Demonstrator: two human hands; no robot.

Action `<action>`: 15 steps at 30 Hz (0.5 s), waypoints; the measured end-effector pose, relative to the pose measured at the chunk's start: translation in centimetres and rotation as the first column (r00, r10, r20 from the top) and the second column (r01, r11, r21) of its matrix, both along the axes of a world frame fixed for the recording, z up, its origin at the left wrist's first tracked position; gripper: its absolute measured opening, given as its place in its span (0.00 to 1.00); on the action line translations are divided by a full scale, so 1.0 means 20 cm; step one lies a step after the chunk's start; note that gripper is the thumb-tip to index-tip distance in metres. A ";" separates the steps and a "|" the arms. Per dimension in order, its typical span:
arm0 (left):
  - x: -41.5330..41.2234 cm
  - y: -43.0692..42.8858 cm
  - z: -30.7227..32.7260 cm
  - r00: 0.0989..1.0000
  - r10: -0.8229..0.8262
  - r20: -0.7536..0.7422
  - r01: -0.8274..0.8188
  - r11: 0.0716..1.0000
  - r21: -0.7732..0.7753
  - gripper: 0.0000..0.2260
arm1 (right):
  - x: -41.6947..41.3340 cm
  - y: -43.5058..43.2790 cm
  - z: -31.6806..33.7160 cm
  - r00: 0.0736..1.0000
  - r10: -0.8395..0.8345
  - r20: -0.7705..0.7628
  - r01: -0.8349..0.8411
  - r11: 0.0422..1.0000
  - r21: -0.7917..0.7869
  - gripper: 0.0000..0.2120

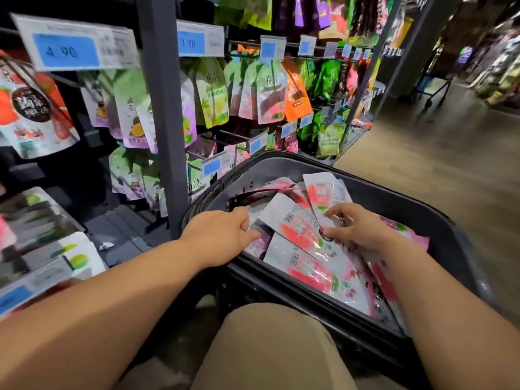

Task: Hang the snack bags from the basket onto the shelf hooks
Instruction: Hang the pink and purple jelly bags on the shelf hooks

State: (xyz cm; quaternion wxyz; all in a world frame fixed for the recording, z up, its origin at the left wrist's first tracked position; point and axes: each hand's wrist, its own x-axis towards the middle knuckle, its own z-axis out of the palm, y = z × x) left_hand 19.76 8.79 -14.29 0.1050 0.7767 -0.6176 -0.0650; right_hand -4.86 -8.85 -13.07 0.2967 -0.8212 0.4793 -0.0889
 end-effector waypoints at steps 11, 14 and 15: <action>0.00 0.01 0.00 1.000 0.005 -0.009 -0.005 1.000 0.003 0.15 | 0.01 0.04 0.02 0.979 0.019 -0.201 -0.067 0.970 -0.235 0.17; 0.00 0.01 0.00 1.000 0.008 -0.010 -0.008 1.000 0.004 0.15 | 0.03 0.05 0.03 0.969 0.047 -0.244 -0.128 0.936 -0.329 0.18; 0.00 0.01 0.00 1.000 0.007 -0.006 -0.007 1.000 0.003 0.15 | 0.04 0.05 0.03 0.967 0.041 -0.250 -0.131 0.927 -0.352 0.19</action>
